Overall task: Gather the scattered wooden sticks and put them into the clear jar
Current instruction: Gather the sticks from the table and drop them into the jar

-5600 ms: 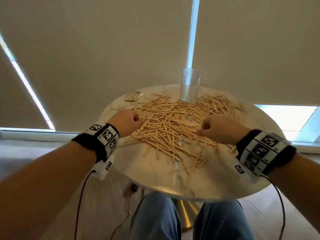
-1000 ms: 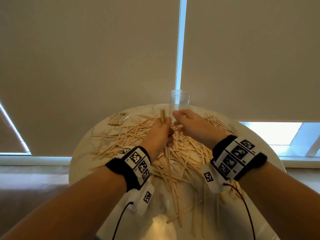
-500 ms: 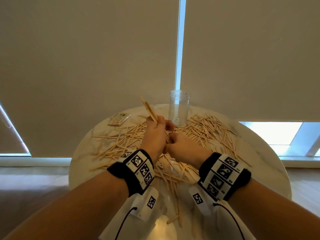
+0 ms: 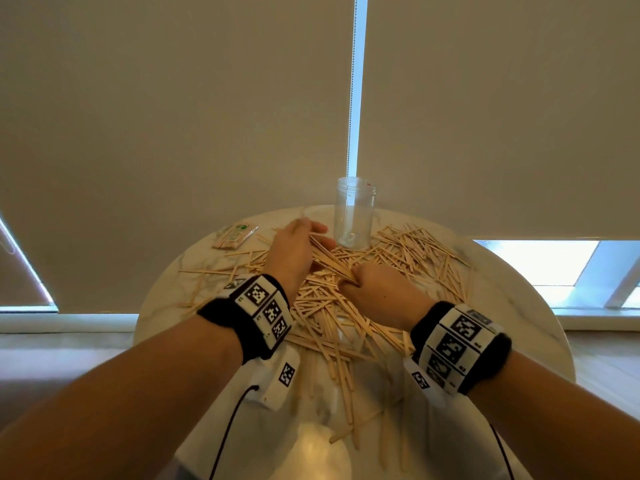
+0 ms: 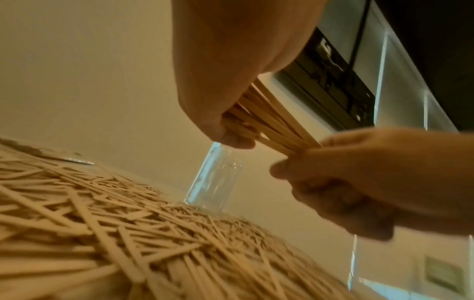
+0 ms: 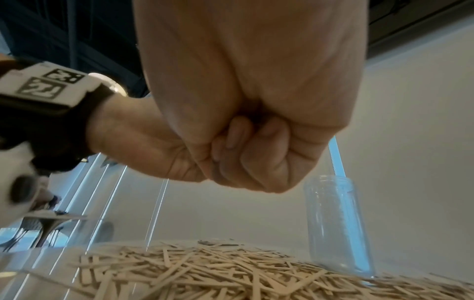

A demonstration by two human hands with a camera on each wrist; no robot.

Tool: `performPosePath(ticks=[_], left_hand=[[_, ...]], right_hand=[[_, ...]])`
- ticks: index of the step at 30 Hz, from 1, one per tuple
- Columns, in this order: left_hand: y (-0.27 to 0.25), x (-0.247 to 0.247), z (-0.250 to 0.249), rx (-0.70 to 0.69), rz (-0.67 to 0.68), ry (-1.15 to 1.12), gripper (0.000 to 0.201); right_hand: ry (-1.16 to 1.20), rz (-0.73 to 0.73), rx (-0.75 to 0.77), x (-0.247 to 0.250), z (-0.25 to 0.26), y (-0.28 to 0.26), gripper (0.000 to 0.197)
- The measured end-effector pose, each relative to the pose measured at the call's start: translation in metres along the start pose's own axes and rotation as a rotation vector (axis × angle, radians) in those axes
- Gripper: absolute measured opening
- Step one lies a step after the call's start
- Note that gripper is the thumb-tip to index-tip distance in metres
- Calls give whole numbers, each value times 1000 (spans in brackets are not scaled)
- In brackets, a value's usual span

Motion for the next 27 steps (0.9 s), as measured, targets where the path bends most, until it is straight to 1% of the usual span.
performPosePath(ticks=[2, 4, 6, 7, 8, 9, 10, 11, 12, 13, 15, 18, 19, 21, 24, 25, 27], left_hand=[[-5, -3, 8, -14, 7, 106, 39], [-2, -3, 12, -32, -23, 195, 43], [4, 1, 11, -89, -79, 278, 38], [6, 2, 9, -114, -106, 286, 35], [9, 2, 8, -119, -103, 272, 37], [10, 0, 7, -100, -56, 256, 42], [7, -3, 7, -78, 21, 261, 49], [5, -5, 8, -75, 99, 318, 54], [3, -7, 9, -101, 155, 419, 55], [4, -8, 11, -139, 182, 529, 54], [7, -8, 14, -202, 194, 682, 59], [12, -6, 16, -205, 144, 803, 65], [13, -5, 16, -207, 127, 843, 66], [13, -6, 15, -206, 123, 874, 67], [13, -10, 16, -124, 182, 783, 60], [13, -11, 15, -104, 193, 760, 57], [18, -11, 13, -104, 178, 779, 52]], right_hand=[[-20, -10, -14, -1, -1, 2, 36], [-26, -18, -38, -2, -5, 2, 37], [-37, -23, -48, -2, -10, 2, 37], [-46, -20, -50, 0, -12, 3, 38], [-61, -18, -52, 1, -12, 4, 38], [-86, -20, -53, 3, -12, 5, 39], [-118, -27, -57, 6, -12, 6, 39], [-155, -37, -64, 9, -12, 8, 38], [-193, -42, -72, 11, -13, 10, 36], [-222, -44, -75, 13, -14, 10, 35], [-213, -34, -59, 15, -15, 9, 34], [-75, -24, 4, 13, -15, 6, 29], [-61, -30, 14, 13, -14, 5, 28], [-122, -45, 3, 14, -13, 6, 31], [-302, -63, 14, 15, -15, 10, 40], [-306, -67, 22, 15, -16, 11, 43], [-226, -95, 48, 15, -15, 10, 48]])
Point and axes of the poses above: each hand's wrist, its own y-axis towards the middle knuckle, its own x-axis out of the back of the hand, z = x × y, the point moved 3 cm from there along y, towards the middle knuckle, and after that the axes turned 6 degrees about -z, right-handed, at the moved point
